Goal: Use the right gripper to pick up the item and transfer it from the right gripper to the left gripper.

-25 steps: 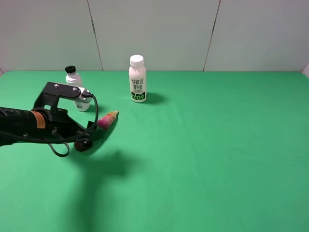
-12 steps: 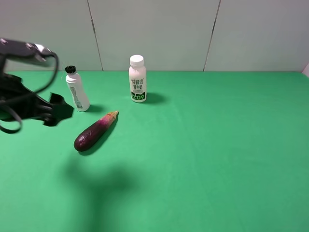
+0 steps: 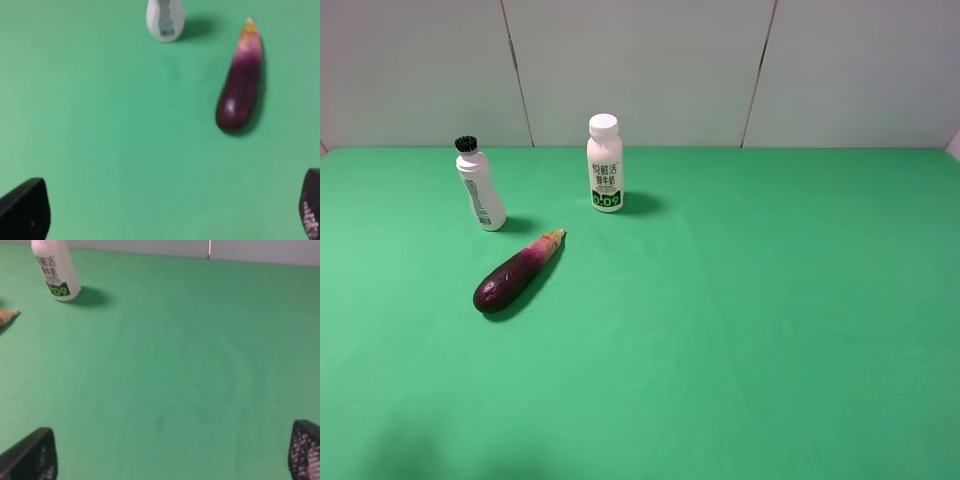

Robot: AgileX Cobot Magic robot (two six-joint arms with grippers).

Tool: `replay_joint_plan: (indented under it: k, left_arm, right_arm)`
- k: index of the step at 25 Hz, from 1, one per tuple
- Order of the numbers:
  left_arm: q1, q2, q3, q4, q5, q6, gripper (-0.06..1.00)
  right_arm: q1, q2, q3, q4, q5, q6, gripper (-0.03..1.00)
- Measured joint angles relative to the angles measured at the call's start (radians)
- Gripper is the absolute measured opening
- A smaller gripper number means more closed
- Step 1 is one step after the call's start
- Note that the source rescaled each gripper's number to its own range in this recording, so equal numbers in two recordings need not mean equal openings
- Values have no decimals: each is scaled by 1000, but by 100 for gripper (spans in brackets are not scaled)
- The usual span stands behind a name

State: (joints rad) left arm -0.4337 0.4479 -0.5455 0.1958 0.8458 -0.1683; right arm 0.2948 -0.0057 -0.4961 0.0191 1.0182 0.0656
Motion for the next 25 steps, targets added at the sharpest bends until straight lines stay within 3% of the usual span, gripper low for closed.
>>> replay_joint_plan:
  k: [5,9,25]
  left_arm:
    - [0,-189,3,-121,160,121,100]
    - [0,-282,29,-142,235,117,100]
    - [0,-366,52,-171,220,168,99]
  right_arm:
    - [0,0,0,0,0,0,100]
    - [0,0,0,0,0,0,100]
    - [0,0,0,0,0,0,100]
